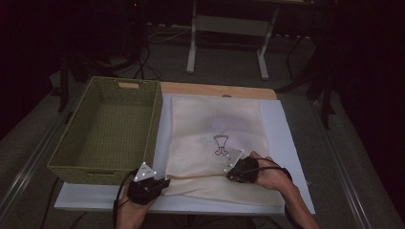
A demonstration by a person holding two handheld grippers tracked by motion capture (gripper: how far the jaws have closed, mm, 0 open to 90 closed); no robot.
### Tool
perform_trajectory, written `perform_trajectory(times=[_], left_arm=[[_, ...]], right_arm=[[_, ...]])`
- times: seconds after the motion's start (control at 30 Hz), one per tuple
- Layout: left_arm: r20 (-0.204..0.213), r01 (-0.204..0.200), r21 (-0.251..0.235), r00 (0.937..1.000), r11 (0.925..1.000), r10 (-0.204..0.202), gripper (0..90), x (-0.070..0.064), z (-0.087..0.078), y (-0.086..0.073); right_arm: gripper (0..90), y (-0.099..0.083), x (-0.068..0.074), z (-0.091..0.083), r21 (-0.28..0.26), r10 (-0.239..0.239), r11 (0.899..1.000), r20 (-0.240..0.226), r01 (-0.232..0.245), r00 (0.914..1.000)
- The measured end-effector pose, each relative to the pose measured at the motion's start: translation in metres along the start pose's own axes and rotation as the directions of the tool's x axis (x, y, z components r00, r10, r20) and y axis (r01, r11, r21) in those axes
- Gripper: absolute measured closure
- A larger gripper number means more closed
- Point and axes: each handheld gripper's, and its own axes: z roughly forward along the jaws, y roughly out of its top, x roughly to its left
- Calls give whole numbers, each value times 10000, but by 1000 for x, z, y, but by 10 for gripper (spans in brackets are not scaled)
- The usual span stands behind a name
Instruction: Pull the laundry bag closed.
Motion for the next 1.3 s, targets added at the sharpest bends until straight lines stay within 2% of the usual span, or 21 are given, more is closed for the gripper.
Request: perform_trajectory(times=[0.37,0.67,1.17,1.3], left_arm=[[43,21,4,10000,10000,-21,871,0,1,0],[59,2,46,10000,10000,-3,871,0,1,1],[91,9,43,10000,10000,-10,870,0,2,1],[93,-1,54,10000,10000,0,870,0,2,2]], right_arm=[[875,-17,-5,-8,239,265,9994,94,-268,9996],[875,-41,-11,-19,465,697,9964,288,-709,9972],[875,-60,-15,-35,903,893,9916,373,-924,9953],[876,-71,-15,-40,974,1069,9891,429,-1106,9933]])
